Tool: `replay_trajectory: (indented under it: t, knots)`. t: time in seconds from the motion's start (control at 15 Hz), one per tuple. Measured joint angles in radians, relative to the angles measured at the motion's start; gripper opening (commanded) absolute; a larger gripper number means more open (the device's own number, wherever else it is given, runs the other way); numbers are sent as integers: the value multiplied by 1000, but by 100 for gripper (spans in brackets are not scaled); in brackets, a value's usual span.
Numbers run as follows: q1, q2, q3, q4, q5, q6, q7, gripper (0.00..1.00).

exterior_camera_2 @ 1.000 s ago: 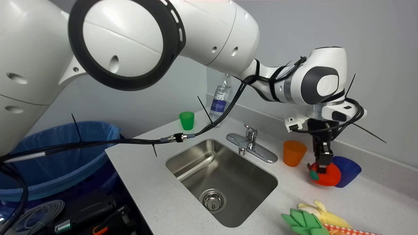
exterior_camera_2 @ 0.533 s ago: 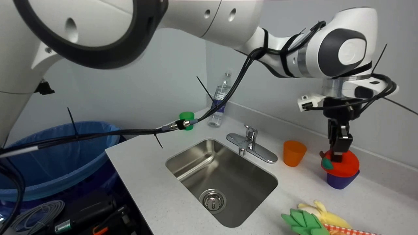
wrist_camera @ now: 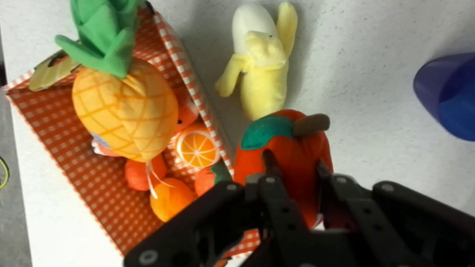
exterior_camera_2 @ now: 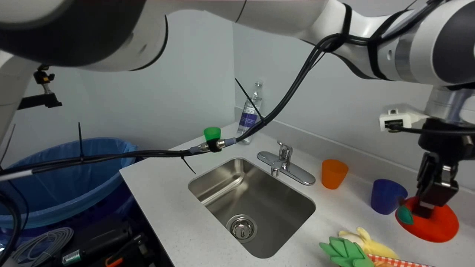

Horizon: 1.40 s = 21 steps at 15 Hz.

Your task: Pick up the orange plush toy from the countertop and put it in the basket.

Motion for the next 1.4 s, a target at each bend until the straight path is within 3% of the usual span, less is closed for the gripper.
replay_trajectory:
  t: [0.47,0.87,0.93,1.07,1.4]
  knots:
    - [-102,0,-19,-18,76,-33,65,6]
    - [-112,1,-21,-78,79,-4,72,6]
    - [-111,3,-21,-96,76,8,72,48]
    - [-107,6,-21,-132,70,25,74,55]
    - [-83,0,-18,-173,63,61,67,94]
